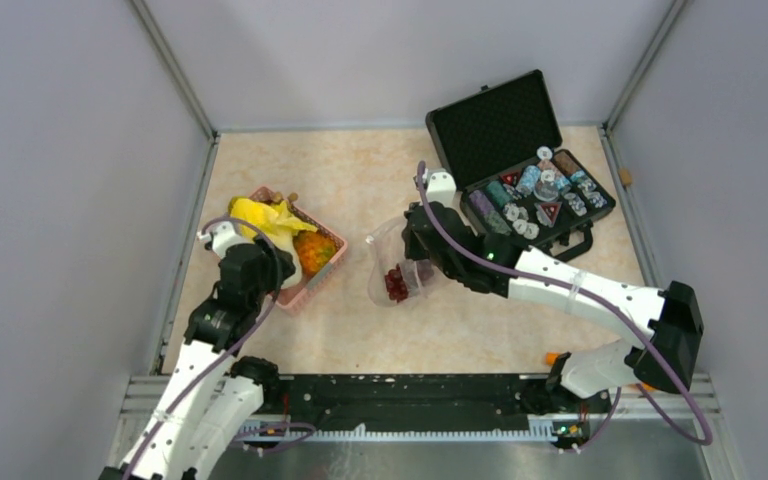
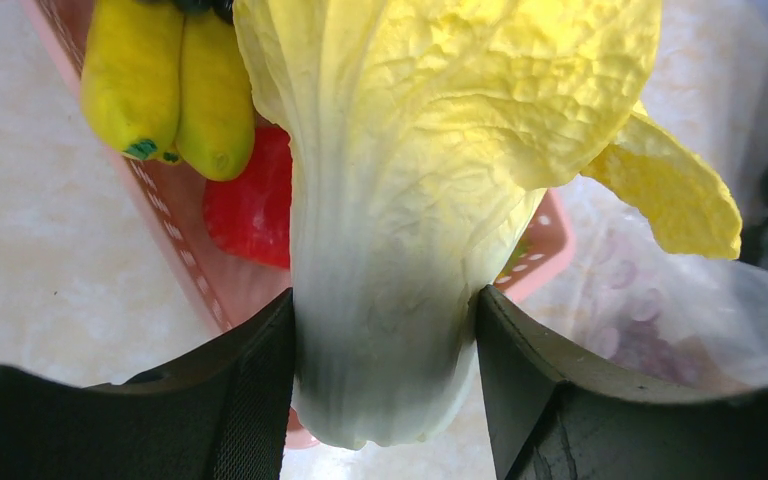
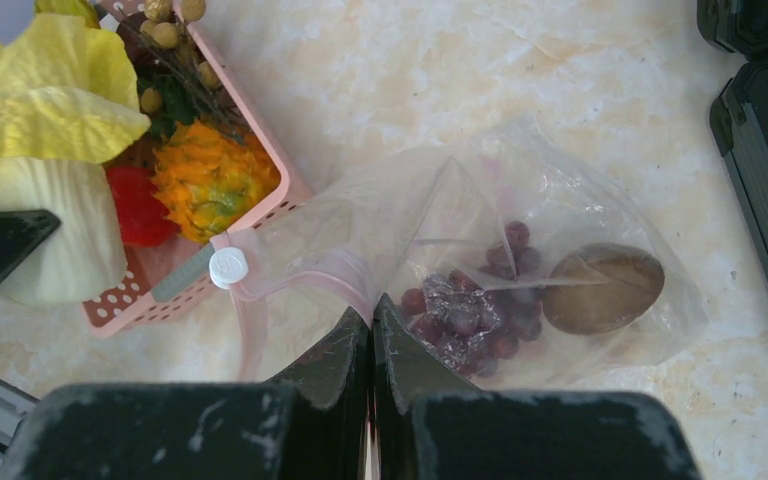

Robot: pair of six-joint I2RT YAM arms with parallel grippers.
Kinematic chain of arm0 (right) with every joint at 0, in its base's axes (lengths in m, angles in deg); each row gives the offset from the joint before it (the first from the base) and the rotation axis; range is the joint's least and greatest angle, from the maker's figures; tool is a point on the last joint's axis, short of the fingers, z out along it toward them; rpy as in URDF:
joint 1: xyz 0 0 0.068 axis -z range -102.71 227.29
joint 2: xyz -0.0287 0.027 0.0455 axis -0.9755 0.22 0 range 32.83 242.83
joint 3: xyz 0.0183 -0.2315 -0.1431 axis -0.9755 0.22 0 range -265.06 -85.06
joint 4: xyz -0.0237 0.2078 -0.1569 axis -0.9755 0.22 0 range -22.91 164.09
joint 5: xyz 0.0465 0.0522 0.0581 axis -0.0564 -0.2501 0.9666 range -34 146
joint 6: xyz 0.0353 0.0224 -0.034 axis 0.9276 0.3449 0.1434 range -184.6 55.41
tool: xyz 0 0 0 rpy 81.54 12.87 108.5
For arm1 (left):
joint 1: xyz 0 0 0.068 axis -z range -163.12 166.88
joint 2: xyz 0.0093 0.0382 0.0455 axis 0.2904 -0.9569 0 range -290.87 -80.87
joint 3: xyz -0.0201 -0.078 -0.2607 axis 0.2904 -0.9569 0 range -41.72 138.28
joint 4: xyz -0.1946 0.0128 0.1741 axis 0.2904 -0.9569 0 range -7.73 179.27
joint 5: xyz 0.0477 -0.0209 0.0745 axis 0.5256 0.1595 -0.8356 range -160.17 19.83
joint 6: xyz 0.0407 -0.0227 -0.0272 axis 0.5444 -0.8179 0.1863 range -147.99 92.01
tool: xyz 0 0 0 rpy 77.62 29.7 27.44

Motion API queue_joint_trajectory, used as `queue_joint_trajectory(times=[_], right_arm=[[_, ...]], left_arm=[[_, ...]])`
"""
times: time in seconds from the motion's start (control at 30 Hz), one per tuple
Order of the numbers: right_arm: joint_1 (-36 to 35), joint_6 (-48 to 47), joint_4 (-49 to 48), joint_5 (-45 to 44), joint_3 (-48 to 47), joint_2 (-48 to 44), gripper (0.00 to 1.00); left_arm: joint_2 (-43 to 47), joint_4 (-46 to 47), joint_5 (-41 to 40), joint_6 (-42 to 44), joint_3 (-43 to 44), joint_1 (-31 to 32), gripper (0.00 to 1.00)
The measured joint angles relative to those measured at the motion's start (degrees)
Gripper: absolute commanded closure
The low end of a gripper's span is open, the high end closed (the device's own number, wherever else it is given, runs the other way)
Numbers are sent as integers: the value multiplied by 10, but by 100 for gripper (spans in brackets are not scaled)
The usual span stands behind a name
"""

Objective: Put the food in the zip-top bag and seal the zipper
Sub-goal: Pick up the fake vegetable from the bin, then place the fake vegetable in the zipper food storage bag.

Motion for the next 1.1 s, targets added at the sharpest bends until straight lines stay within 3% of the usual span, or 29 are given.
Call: queue_joint_trajectory(times=[0.23, 0.7, 0.87, 1.1], right_arm=[[0, 0, -11, 3, 0, 0, 100], [13, 15, -43, 63, 13, 0, 100], [16, 28, -47, 67, 15, 0, 100], [16, 49, -64, 69, 30, -2, 100]], left_arm=[[75, 9, 56, 25, 17, 0, 100], [139, 229, 355, 43, -33, 0, 100], [146, 334, 433, 7, -81, 0, 100], [166, 444, 465, -66, -141, 0, 100]])
